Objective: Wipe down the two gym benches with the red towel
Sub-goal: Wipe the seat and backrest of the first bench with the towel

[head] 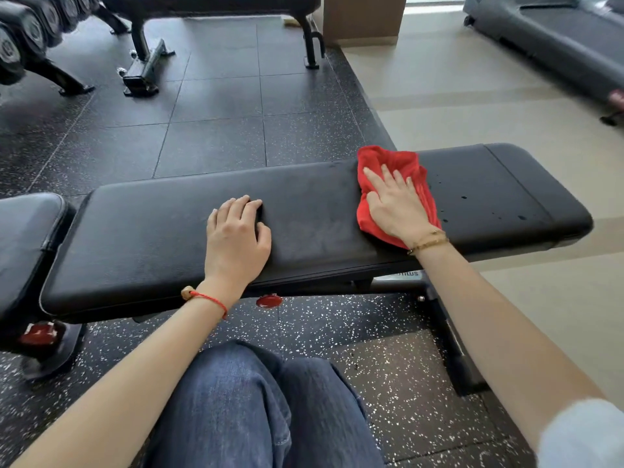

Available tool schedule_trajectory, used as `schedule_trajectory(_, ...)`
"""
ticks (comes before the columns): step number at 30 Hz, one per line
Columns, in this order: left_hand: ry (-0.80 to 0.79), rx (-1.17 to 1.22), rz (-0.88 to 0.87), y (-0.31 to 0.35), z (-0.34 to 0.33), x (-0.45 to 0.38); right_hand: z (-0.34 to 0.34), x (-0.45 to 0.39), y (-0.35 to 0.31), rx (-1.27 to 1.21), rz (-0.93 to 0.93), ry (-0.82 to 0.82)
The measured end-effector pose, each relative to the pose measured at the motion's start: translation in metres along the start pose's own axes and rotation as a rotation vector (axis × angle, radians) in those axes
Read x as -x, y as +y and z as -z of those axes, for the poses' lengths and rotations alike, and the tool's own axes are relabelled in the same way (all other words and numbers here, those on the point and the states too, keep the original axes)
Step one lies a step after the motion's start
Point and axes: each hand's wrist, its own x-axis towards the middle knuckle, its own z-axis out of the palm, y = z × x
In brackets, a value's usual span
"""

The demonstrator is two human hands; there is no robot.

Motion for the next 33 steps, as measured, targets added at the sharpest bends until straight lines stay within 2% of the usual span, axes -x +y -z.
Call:
schedule_trajectory(5, 0.009, 0.000, -0.010, -0.002, 0.000, 0.000, -0.014, 0.048, 0.014, -0.049, 0.095, 0.073)
schedule_trajectory(10, 0.007, -0.023, -0.005, 0.001, -0.002, 0.000, -0.004, -0.004, 0.005, -0.036, 0.047, -0.027)
schedule_trajectory(14, 0.018, -0.021, -0.001, 0.001, -0.001, -0.001, -0.006, -0.020, -0.018, 0.009, 0.037, -0.002)
schedule_trajectory(19, 0.034, -0.009, -0.013, -0.001, -0.002, -0.002, -0.024, 0.053, -0.035, -0.023, 0.312, 0.033)
schedule_trajectory(21, 0.030, -0.010, -0.016, -0.003, -0.002, -0.001, -0.024, 0.071, -0.031, -0.060, 0.368, 0.016)
schedule_trajectory(23, 0.027, -0.009, -0.022, -0.003, -0.002, -0.001, -0.020, 0.062, -0.020, -0.052, 0.342, 0.007)
schedule_trajectory(27, 0.030, -0.012, -0.023, -0.003, -0.003, -0.001, -0.008, -0.005, -0.011, 0.017, 0.122, -0.015)
schedule_trajectory(29, 0.035, -0.011, -0.022, -0.003, -0.003, -0.002, -0.006, -0.030, -0.021, 0.024, 0.070, -0.037)
schedule_trajectory(31, 0.042, -0.009, -0.017, -0.003, -0.003, -0.002, -0.011, -0.034, -0.038, 0.037, 0.107, -0.038)
schedule_trajectory(33, 0.047, -0.009, -0.015, -0.003, -0.004, -0.002, -0.018, -0.016, -0.050, 0.036, 0.219, -0.035)
